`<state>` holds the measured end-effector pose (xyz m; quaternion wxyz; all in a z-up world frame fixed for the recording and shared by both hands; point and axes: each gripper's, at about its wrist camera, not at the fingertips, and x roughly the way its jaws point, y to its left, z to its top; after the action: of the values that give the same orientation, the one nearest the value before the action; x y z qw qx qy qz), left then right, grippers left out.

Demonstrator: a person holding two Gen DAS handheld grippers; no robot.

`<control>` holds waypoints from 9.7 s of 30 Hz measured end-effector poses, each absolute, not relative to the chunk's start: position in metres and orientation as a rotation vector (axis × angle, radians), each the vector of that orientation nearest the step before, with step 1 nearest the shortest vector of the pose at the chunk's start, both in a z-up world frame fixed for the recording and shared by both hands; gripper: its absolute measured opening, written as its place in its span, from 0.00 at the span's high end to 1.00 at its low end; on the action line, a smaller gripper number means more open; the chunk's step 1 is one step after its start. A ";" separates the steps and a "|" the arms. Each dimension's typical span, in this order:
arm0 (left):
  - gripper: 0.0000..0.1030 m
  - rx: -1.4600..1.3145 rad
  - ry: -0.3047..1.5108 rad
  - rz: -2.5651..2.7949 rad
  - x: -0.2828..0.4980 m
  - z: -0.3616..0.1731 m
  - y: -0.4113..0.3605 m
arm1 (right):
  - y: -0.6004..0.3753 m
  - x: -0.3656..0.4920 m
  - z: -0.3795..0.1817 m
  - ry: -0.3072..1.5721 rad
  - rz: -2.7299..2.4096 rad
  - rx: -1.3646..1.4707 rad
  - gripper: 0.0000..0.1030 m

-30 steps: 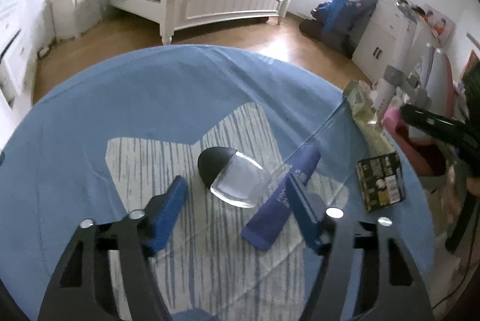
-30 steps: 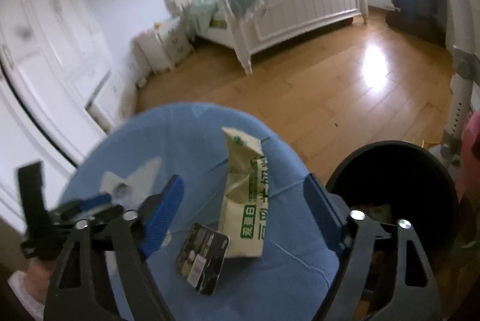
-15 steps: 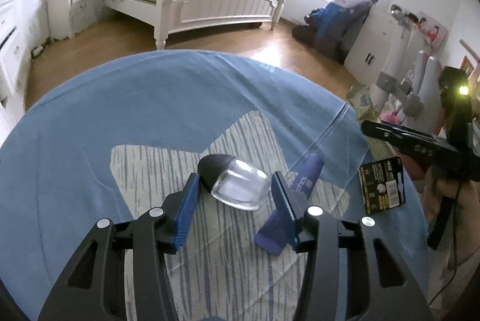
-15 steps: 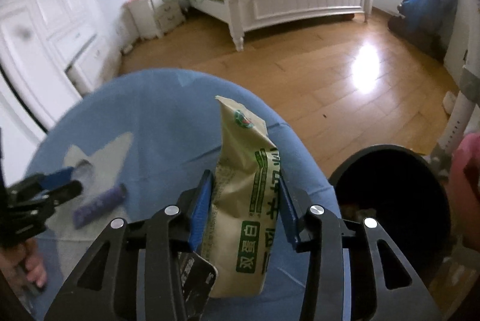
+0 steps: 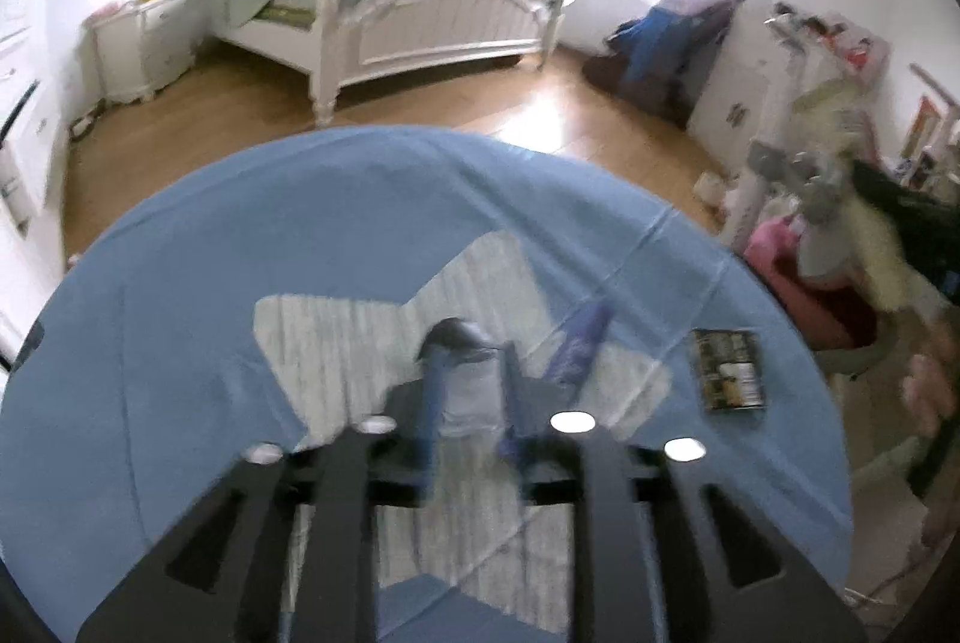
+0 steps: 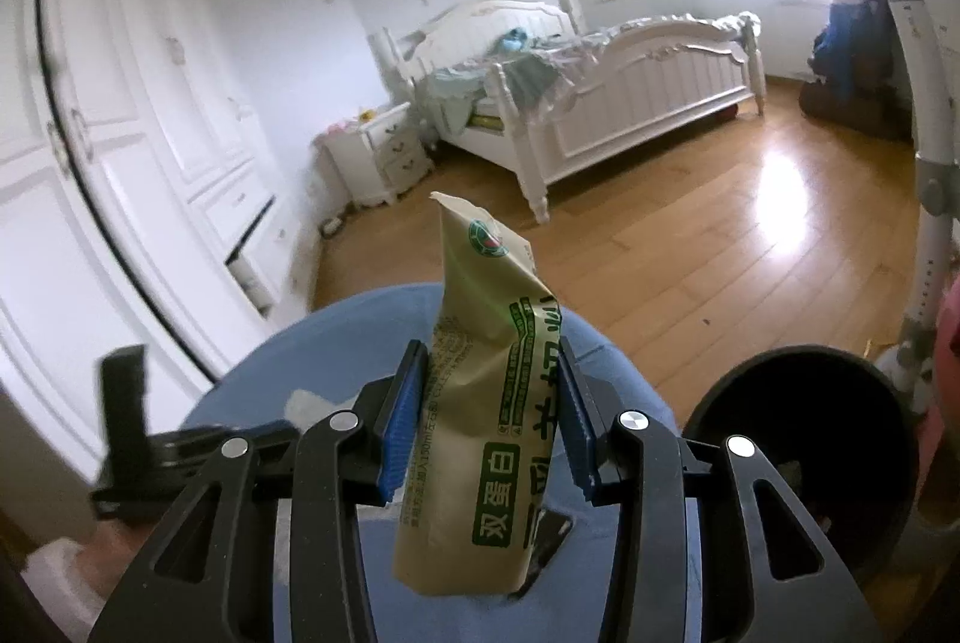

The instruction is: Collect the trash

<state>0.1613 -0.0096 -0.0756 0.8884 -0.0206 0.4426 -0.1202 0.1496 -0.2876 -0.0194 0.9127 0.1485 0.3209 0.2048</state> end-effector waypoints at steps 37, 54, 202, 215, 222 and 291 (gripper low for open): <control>0.62 -0.107 0.671 -0.727 0.154 0.040 -0.179 | -0.413 0.098 0.042 0.448 0.229 0.431 0.59; 0.62 -0.116 0.885 -0.883 0.227 -0.029 -0.295 | -0.501 0.145 -0.056 0.607 0.061 0.564 0.59; 0.37 0.078 0.940 -0.812 0.229 -0.091 -0.357 | -0.530 0.146 -0.150 0.661 0.049 0.806 0.16; 0.05 0.111 0.829 -0.652 0.174 -0.040 -0.283 | -0.487 0.098 -0.120 0.666 0.166 0.871 0.16; 0.05 0.038 0.780 -0.369 0.116 -0.025 -0.158 | -0.370 0.073 -0.070 0.750 0.386 0.735 0.16; 0.05 -0.100 0.656 0.121 0.016 -0.044 0.050 | -0.178 0.038 -0.054 0.463 0.225 0.181 0.05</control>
<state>0.0159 0.0501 -0.0441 0.9437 -0.0490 0.3219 0.0592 0.0378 -0.1780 -0.0538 0.9630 0.0893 0.2285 0.1112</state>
